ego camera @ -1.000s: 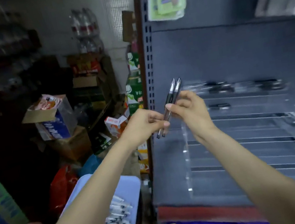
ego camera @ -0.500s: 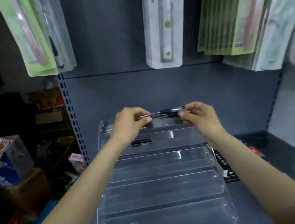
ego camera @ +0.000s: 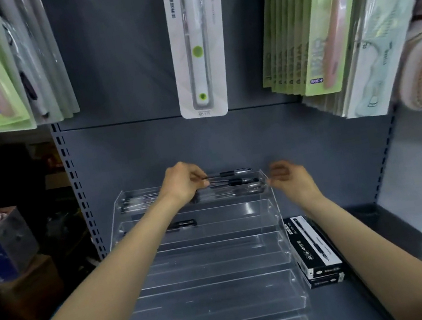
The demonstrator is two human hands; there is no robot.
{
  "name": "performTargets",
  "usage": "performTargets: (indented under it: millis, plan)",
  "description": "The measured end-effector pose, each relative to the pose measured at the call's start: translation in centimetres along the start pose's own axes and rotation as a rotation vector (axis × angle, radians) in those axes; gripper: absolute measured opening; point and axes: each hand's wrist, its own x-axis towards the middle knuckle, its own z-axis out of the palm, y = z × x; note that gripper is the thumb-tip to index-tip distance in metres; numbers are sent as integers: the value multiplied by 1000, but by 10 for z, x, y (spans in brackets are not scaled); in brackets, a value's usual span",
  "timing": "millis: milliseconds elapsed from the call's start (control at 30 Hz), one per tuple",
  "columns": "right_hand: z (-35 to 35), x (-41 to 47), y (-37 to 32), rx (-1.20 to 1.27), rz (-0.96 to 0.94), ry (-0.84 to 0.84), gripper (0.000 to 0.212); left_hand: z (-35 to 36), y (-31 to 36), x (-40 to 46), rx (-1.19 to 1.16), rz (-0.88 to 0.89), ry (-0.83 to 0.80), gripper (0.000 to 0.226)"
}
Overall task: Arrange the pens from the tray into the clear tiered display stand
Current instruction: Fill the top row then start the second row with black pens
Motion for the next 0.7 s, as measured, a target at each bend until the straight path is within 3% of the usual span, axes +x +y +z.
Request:
performTargets:
  millis: [400,700]
  plan:
    - [4,6,3,43,3,-36,44,9,-3,11,6,-26,-38,19]
    - [7,2,-1,12,12,9,41,-10,-16,-7,59,126,-38,7]
